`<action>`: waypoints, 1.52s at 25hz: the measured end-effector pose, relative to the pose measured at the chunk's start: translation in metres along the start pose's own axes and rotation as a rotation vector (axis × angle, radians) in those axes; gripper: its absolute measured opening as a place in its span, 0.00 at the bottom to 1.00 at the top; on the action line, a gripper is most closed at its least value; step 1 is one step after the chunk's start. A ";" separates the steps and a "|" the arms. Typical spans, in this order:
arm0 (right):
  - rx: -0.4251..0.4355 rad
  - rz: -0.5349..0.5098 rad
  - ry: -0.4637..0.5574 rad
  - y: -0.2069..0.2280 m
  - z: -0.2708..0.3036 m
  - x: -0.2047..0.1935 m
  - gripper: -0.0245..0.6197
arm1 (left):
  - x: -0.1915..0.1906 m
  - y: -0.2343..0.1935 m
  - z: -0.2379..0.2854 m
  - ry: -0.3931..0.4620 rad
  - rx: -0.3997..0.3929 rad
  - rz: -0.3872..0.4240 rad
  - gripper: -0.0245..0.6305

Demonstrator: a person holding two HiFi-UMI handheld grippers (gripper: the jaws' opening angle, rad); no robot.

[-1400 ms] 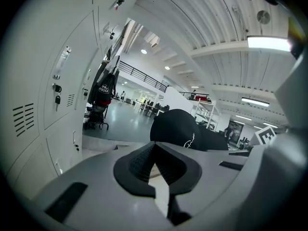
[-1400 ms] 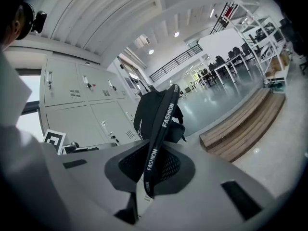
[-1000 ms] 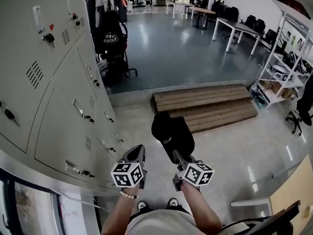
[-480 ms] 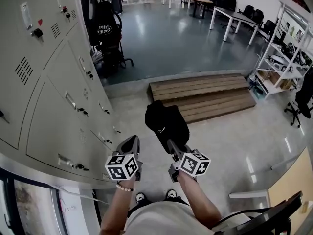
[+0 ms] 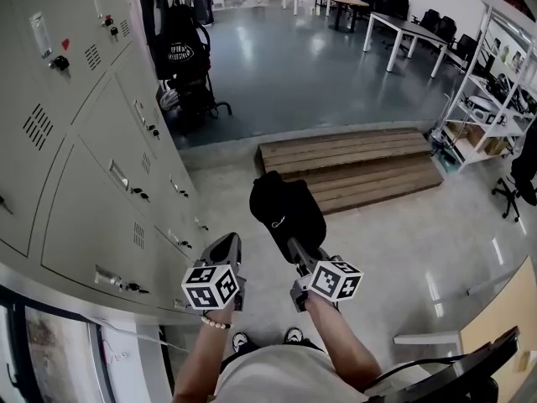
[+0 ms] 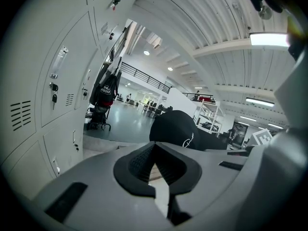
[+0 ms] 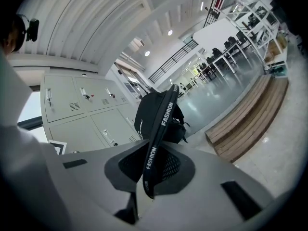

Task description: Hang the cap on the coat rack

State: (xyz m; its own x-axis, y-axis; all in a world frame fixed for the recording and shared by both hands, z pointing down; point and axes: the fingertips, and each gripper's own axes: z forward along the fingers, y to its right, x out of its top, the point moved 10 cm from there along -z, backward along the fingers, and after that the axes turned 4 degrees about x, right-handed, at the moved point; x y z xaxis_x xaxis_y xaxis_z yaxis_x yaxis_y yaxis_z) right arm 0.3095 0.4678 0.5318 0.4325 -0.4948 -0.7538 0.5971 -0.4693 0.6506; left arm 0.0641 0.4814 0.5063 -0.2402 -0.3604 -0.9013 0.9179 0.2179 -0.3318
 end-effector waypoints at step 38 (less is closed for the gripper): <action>0.087 0.051 -0.116 0.067 -0.005 0.011 0.07 | -0.030 0.030 0.021 0.014 0.129 -0.038 0.04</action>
State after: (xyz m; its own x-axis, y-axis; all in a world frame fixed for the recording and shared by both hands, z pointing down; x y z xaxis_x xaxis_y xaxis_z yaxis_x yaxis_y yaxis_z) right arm 0.3574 0.4345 0.5664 0.3771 -0.5985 -0.7068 0.5130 -0.5005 0.6974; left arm 0.1054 0.4797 0.5295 -0.2790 -0.3534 -0.8929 0.9409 0.0852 -0.3278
